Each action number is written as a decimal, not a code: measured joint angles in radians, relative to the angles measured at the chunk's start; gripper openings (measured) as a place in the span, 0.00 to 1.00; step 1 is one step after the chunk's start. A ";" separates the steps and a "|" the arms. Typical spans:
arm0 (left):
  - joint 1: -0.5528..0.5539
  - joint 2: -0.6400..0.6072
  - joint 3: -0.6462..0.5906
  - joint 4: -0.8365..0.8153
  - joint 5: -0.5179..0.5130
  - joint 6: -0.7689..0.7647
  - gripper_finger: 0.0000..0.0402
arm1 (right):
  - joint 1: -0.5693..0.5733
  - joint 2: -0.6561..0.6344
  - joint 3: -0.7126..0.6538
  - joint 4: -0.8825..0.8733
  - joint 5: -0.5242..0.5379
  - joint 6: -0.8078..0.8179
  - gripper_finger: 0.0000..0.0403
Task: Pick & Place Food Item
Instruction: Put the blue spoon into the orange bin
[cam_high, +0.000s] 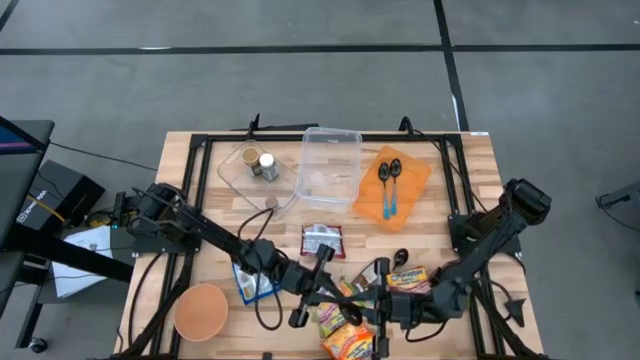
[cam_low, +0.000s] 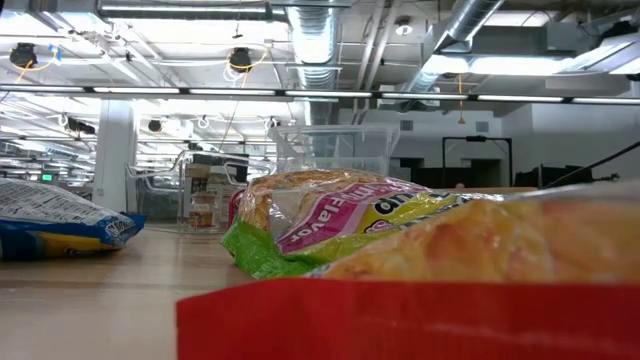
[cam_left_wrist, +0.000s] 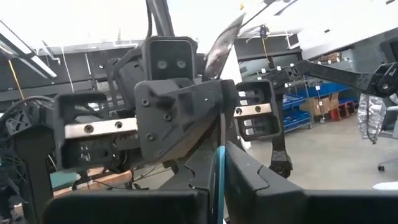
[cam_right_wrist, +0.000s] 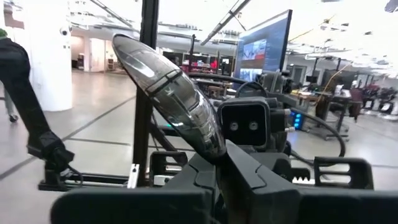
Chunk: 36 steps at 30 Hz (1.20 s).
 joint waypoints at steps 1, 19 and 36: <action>0.003 -0.002 0.001 -0.007 -0.009 -0.003 0.05 | 0.005 0.000 0.010 -0.003 0.015 -0.016 0.02; 0.035 0.004 -0.003 -0.313 -0.124 -0.008 0.24 | 0.171 -0.003 0.286 -0.128 0.477 -0.393 0.00; -0.159 -0.292 -0.002 -0.773 0.041 0.031 0.24 | 0.157 -0.064 0.228 -0.137 0.740 -0.331 0.00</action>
